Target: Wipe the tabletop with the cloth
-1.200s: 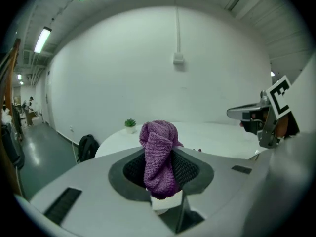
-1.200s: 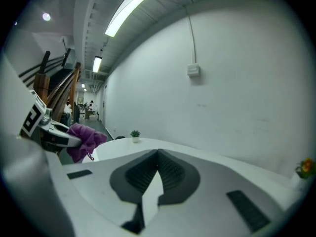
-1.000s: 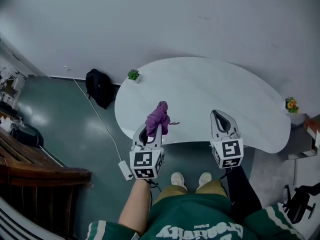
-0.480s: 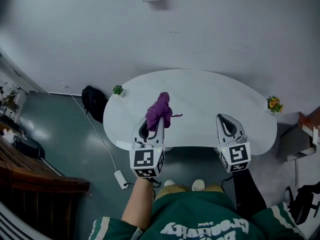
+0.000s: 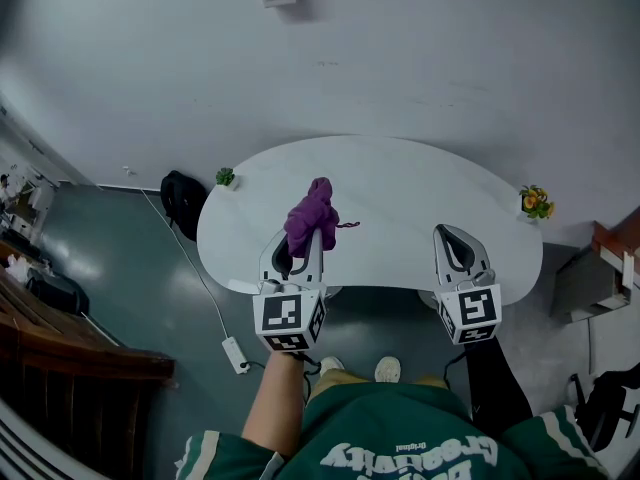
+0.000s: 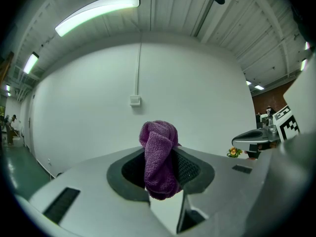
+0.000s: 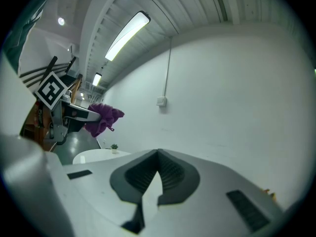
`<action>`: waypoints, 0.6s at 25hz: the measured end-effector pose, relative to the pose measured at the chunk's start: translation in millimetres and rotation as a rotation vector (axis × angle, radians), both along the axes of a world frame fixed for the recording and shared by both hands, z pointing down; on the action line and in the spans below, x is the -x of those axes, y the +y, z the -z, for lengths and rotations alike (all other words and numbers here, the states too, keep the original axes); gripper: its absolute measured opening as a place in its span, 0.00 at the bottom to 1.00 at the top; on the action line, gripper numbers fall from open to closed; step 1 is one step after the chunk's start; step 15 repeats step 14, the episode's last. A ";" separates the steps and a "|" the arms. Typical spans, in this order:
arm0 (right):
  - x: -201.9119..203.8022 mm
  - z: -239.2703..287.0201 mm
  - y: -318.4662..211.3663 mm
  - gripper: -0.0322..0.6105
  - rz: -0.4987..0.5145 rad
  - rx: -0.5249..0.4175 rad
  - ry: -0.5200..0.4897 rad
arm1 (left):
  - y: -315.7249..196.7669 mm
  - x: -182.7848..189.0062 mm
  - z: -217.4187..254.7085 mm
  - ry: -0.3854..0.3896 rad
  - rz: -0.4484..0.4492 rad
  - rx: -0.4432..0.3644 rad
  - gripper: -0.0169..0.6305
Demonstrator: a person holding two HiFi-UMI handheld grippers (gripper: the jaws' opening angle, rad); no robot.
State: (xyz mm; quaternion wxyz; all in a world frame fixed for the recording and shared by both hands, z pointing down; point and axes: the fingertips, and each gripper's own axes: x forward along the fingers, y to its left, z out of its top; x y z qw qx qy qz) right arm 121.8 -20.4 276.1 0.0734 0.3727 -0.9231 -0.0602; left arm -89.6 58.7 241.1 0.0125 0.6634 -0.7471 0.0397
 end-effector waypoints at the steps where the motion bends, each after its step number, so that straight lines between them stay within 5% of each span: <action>1: -3.0 -0.4 0.4 0.05 0.000 -0.003 0.002 | 0.2 -2.3 -0.2 -0.004 0.001 0.001 0.21; 15: -17.5 4.5 -2.8 0.05 0.002 -0.014 0.000 | -1.1 -14.6 7.1 -0.058 0.005 0.011 0.21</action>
